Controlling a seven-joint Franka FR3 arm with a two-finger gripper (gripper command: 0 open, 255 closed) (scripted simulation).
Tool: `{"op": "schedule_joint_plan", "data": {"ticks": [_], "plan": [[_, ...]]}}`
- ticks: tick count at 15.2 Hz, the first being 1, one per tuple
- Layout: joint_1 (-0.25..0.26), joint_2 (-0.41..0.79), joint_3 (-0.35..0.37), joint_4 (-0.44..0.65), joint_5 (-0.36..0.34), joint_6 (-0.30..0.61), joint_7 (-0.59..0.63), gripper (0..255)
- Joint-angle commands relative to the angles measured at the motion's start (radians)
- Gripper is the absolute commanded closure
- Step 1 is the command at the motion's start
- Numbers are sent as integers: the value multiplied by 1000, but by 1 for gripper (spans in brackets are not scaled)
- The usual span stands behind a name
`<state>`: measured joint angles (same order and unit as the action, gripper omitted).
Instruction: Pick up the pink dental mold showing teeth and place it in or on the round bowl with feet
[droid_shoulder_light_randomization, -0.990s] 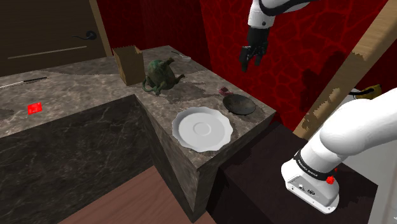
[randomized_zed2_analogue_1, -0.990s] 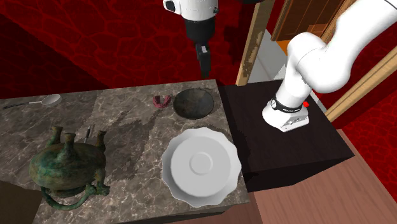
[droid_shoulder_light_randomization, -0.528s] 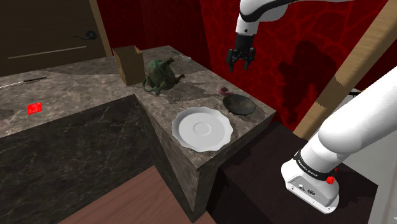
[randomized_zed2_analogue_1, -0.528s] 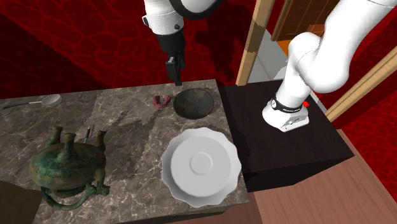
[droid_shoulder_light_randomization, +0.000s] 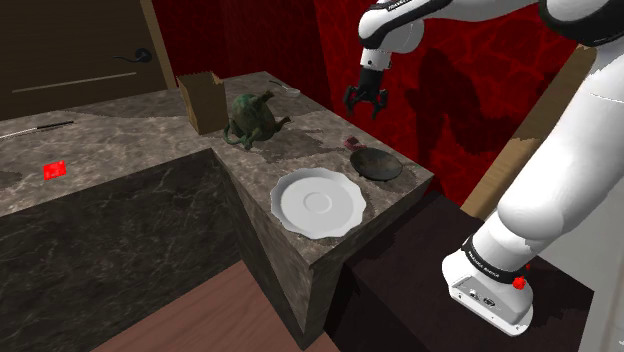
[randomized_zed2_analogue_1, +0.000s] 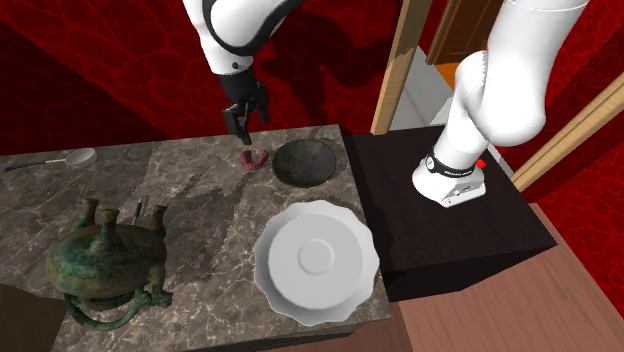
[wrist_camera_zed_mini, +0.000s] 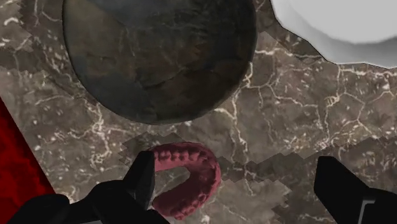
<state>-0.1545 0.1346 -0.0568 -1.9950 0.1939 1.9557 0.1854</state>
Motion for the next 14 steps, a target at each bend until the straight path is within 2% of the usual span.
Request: {"op": "schedule_joint_plan", "data": {"ticks": [1, 9, 14], "plan": [[-18, 75, -13, 53, 38, 7, 16, 0], [-100, 363, -39, 273, 191, 17, 87, 0], [-94, 383, -28, 237, 202, 75, 80, 0]]}}
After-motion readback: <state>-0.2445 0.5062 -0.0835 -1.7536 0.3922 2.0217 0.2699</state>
